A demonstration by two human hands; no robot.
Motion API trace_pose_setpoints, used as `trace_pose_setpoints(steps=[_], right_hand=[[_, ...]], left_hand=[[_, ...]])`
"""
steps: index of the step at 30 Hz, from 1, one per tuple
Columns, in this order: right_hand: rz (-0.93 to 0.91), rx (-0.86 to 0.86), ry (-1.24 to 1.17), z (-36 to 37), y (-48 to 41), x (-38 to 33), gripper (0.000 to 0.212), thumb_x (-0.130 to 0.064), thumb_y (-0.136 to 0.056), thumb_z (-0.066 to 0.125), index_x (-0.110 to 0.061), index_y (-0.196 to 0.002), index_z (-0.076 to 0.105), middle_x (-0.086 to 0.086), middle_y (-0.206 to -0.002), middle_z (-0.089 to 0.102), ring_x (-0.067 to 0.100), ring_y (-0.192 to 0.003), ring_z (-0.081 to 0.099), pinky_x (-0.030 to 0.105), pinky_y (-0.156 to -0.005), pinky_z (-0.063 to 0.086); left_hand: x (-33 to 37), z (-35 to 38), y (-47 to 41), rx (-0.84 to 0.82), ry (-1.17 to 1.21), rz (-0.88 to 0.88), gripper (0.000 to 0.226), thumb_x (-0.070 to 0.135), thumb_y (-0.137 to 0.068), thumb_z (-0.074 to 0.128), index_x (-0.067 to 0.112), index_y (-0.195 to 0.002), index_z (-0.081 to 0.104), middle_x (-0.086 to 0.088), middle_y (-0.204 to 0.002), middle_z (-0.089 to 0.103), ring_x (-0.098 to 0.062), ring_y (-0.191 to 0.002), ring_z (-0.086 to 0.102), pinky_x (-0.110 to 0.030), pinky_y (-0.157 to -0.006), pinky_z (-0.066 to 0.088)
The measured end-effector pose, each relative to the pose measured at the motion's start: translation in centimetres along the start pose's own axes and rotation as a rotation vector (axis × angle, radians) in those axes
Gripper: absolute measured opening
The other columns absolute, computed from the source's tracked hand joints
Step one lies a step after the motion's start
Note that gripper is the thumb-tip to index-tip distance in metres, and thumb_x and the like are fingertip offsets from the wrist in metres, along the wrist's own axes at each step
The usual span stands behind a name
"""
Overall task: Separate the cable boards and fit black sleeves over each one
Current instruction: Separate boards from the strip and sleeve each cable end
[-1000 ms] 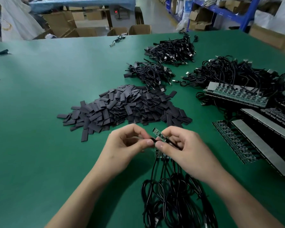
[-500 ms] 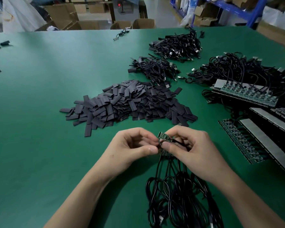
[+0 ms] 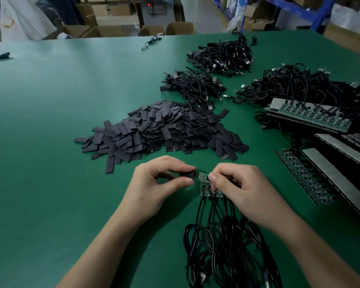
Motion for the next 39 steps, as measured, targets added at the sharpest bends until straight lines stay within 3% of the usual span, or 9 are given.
trace_pose_setpoints(steps=[7, 16, 27, 32, 39], right_hand=[[0.035, -0.016, 0.027, 0.2, 0.0, 0.5, 0.032, -0.036, -0.101, 0.059, -0.027, -0.071, 0.064, -0.013, -0.055, 0.048, 0.003, -0.049, 0.039, 0.019, -0.050, 0.033], [0.074, -0.060, 0.094, 0.7, -0.1, 1.5, 0.033, -0.044, -0.101, 0.057, -0.029, -0.072, 0.063, -0.010, -0.054, 0.045, 0.004, -0.049, 0.035, 0.023, -0.049, 0.031], [0.064, -0.040, 0.155, 0.5, -0.1, 1.7, 0.031, -0.051, -0.097, 0.054, -0.030, -0.076, 0.065, 0.002, -0.059, 0.053, 0.005, -0.048, 0.037, 0.024, -0.050, 0.035], [0.080, -0.043, 0.184, 0.7, 0.0, 1.8, 0.036, -0.061, -0.091, 0.046, -0.034, -0.076, 0.064, -0.004, -0.058, 0.054, 0.004, -0.048, 0.039, 0.025, -0.051, 0.037], [0.093, -0.046, 0.195, 0.6, -0.1, 2.0, 0.028, -0.048, -0.097, 0.057, -0.033, -0.076, 0.066, 0.002, -0.060, 0.056, 0.005, -0.048, 0.038, 0.026, -0.050, 0.032]], left_hand=[[0.3, -0.1, 0.0, 0.013, -0.121, 0.047, 0.020, 0.024, -0.076, 0.084, 0.022, -0.096, 0.082, 0.008, -0.095, 0.074, -0.016, -0.092, 0.071, -0.031, -0.082, 0.057], [1.3, 0.4, 0.4, -0.028, -0.357, 0.169, 0.016, 0.025, -0.080, 0.084, 0.024, -0.096, 0.083, 0.012, -0.095, 0.071, -0.009, -0.092, 0.069, -0.021, -0.083, 0.051], [1.5, 0.7, 0.5, -0.056, -0.398, 0.182, 0.018, 0.026, -0.082, 0.083, 0.024, -0.101, 0.082, 0.013, -0.096, 0.071, -0.008, -0.093, 0.069, -0.031, -0.083, 0.056], [1.4, 1.3, 0.6, -0.123, -0.442, 0.194, 0.020, 0.027, -0.083, 0.083, 0.024, -0.103, 0.082, 0.014, -0.098, 0.070, -0.005, -0.092, 0.069, -0.032, -0.083, 0.058], [1.4, 1.6, 0.6, -0.140, -0.490, 0.202, 0.020, 0.029, -0.084, 0.084, 0.027, -0.103, 0.081, 0.017, -0.097, 0.069, -0.003, -0.090, 0.068, -0.033, -0.081, 0.057]])
Point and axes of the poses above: each hand's wrist, its own y-axis away from the middle knuckle, its own z-axis out of the palm, x = y × z, the point moved 9 cm from there along -y, towards the middle knuckle
